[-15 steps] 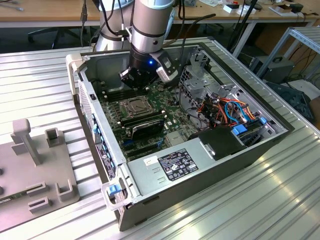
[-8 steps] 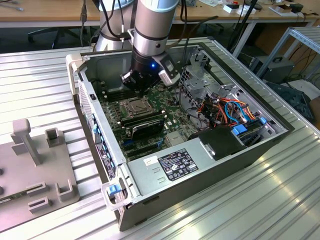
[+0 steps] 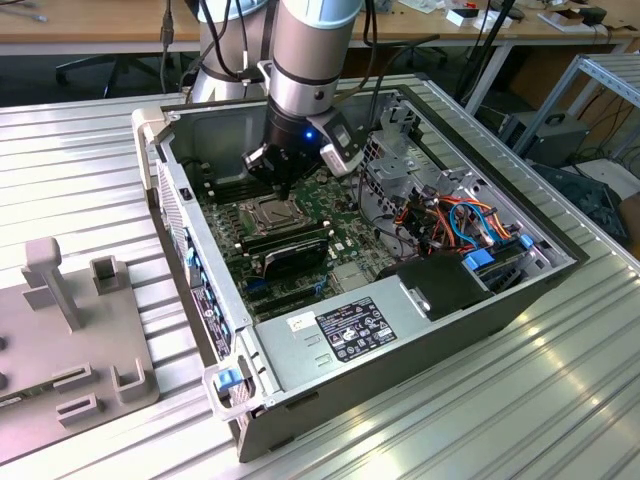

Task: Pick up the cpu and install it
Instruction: 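Install the second cpu locking lever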

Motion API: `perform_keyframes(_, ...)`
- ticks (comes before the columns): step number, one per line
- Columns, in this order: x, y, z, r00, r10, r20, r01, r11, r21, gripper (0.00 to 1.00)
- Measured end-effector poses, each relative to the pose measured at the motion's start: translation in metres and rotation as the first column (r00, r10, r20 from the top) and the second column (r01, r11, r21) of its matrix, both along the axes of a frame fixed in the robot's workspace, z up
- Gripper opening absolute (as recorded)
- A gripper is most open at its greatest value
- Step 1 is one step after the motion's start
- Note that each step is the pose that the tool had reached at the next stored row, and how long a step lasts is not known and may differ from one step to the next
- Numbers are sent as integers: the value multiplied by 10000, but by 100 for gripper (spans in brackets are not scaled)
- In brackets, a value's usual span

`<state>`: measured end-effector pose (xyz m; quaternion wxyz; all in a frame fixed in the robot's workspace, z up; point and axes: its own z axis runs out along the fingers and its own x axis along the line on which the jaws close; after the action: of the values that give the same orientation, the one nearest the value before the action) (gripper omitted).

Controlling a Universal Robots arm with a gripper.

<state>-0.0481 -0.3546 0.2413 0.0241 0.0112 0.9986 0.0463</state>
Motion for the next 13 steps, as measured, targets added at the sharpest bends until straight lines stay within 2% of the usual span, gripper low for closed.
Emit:
perform_keyframes(2,0,-12,0,10000,1,0,-1,10000,0,11)
perform_keyframes(13,22,-12,0,10000,1,0,-1,10000,-1,11)
